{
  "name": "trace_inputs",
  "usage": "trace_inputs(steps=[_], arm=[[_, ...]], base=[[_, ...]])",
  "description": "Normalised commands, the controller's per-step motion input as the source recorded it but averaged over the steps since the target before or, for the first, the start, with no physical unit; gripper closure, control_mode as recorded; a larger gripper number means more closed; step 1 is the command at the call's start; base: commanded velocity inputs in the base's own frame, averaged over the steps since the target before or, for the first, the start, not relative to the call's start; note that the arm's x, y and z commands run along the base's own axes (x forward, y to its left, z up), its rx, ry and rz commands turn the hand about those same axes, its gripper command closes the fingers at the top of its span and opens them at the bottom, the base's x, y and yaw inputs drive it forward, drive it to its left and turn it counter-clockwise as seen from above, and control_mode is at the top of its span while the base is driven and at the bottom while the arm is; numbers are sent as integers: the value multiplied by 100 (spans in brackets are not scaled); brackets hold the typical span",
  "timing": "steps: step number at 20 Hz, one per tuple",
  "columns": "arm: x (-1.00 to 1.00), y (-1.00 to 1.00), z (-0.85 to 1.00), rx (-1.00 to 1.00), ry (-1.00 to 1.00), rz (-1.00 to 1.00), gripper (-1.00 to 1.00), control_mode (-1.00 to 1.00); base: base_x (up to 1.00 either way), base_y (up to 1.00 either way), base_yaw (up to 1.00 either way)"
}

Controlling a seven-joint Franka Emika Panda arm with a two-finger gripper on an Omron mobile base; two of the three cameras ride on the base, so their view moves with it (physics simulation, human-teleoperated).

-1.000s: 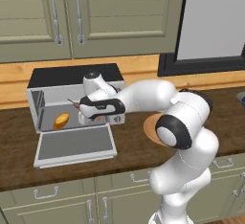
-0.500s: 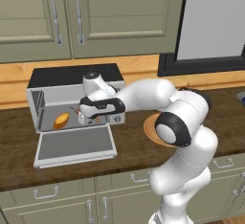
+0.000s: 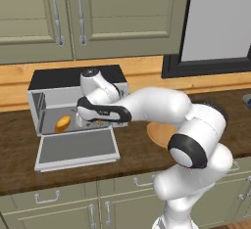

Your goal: Pick up the kebab skewer and baguette bread, and place them inside the toaster oven. Close the toaster oven door and start by setting the timer.

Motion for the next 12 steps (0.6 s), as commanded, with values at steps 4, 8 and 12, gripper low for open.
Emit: trace_inputs(steps=[4,8,12], arm=[[-100,8,-6,6,-2,-31,-100,-100],[-91,0,-28,12,1,-61,-100,-100],[-44,1,-49,22,0,-67,-100,-100]], base=[[0,0,0],[0,0,0],[0,0,0]])
